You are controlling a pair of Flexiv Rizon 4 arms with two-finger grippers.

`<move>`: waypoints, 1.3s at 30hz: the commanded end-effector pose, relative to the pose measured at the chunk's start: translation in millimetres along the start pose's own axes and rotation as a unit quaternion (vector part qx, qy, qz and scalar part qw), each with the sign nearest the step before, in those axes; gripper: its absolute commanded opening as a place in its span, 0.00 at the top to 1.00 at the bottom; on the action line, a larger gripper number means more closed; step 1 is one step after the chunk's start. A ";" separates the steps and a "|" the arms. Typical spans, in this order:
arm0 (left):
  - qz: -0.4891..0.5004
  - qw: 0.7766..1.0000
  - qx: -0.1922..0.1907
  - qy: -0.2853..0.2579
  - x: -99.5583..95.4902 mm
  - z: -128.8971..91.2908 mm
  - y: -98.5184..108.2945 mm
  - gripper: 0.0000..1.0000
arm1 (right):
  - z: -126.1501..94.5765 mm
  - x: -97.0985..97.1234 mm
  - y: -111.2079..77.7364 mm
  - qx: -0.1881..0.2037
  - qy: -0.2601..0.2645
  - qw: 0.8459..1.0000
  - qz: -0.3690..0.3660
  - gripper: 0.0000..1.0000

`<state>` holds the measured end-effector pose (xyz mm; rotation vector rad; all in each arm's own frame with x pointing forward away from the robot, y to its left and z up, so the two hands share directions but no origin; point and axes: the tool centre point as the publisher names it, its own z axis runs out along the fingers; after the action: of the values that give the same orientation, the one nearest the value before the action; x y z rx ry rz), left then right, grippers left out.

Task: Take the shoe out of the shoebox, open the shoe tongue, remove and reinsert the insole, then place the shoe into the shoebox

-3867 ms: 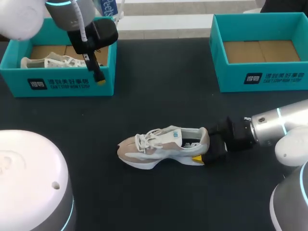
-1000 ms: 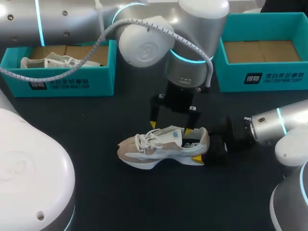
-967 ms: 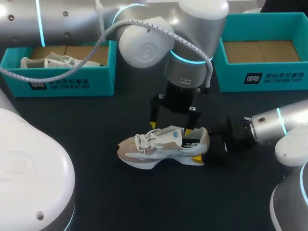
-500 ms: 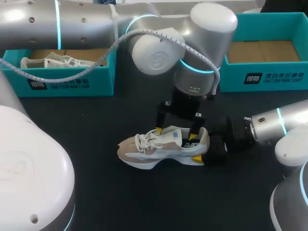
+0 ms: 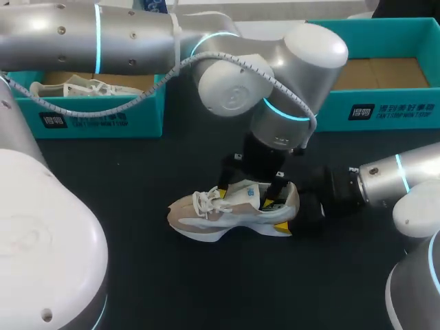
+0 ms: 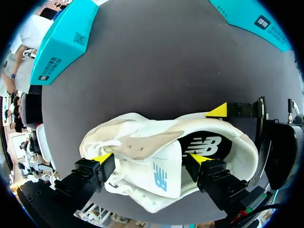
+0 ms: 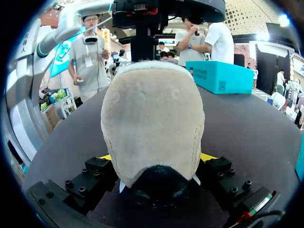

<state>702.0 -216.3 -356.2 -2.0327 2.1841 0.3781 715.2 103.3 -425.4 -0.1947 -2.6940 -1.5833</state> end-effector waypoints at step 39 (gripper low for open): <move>-0.025 0.997 -0.070 0.022 -74.9 -13.6 19.6 1.00 | 10.1 -0.8 -7.6 0.001 0.000 1.000 0.001 1.00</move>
<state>690.7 -160.5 -319.6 -2.1462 2.1613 0.5274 715.2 103.5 -425.4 -0.1945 -2.6939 -1.5834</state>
